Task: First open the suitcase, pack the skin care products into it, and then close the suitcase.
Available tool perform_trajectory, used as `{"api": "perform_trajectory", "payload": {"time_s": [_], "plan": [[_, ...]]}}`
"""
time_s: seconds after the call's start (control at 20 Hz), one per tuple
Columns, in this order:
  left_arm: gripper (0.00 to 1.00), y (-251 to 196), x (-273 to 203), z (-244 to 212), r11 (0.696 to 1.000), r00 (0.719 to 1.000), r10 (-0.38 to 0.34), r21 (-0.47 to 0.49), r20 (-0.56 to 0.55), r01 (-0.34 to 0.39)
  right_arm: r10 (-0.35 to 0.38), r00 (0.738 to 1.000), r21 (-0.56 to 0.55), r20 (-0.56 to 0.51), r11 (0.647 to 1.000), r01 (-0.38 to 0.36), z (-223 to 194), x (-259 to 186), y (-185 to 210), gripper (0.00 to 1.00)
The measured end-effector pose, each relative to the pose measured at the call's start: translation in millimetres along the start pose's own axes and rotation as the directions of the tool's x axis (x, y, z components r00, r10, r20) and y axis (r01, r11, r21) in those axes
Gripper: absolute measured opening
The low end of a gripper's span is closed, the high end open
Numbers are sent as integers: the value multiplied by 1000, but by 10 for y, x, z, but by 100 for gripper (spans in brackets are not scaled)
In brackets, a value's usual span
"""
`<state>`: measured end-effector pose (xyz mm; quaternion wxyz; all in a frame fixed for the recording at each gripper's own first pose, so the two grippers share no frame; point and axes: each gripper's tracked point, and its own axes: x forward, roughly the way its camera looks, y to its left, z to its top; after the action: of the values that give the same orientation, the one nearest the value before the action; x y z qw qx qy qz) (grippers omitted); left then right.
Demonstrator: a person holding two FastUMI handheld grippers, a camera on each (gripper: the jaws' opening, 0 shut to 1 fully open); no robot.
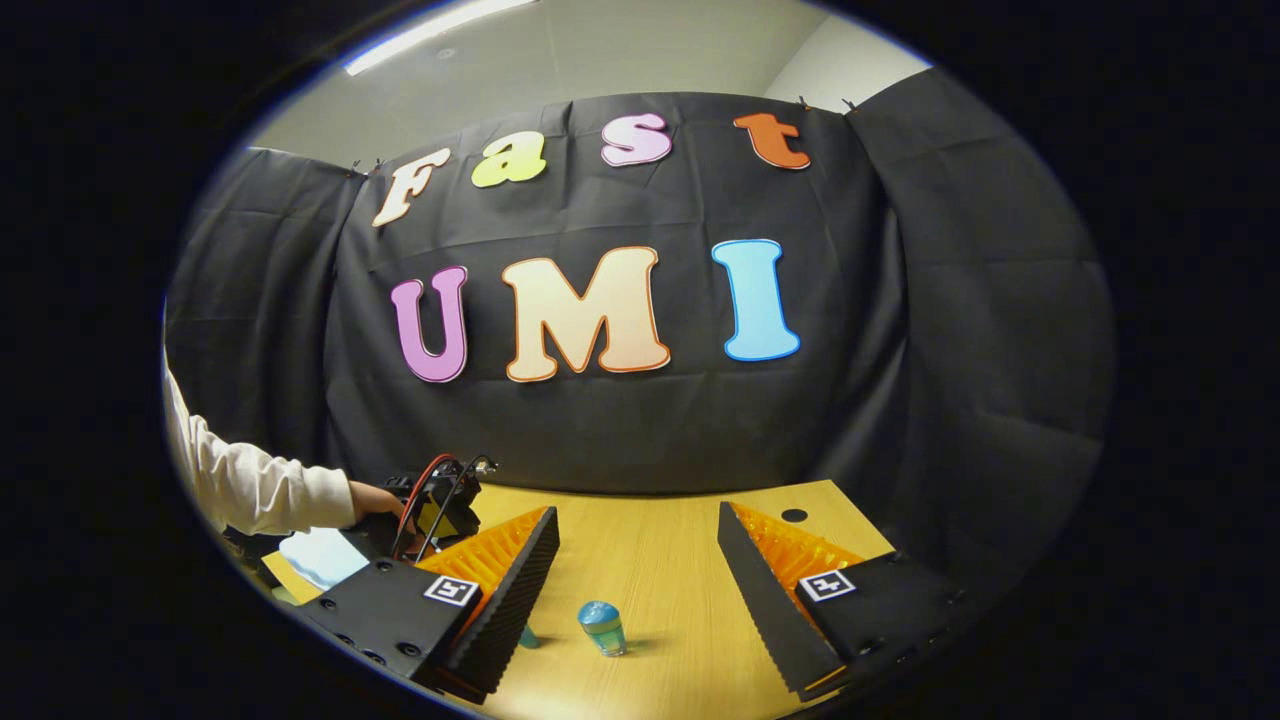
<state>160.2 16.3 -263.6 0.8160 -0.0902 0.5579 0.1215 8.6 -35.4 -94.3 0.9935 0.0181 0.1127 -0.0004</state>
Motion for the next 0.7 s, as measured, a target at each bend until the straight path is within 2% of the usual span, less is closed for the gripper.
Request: {"api": "perform_trajectory", "payload": {"time_s": [0.3,0.55,0.7], "plan": [[33,-17,16,-24,999,999,-37,-3,-6,37,-10,1000,0,-17,1000,10,-76,6,-61,100],[11,-62,-90,4,997,997,-71,8,7,71,-3,1000,-1,-9,1000,3,-68,33,-48,100],[6,-77,-140,3,994,994,-110,-10,12,110,0,1000,1,-15,1000,0,-97,24,-39,100]]}}
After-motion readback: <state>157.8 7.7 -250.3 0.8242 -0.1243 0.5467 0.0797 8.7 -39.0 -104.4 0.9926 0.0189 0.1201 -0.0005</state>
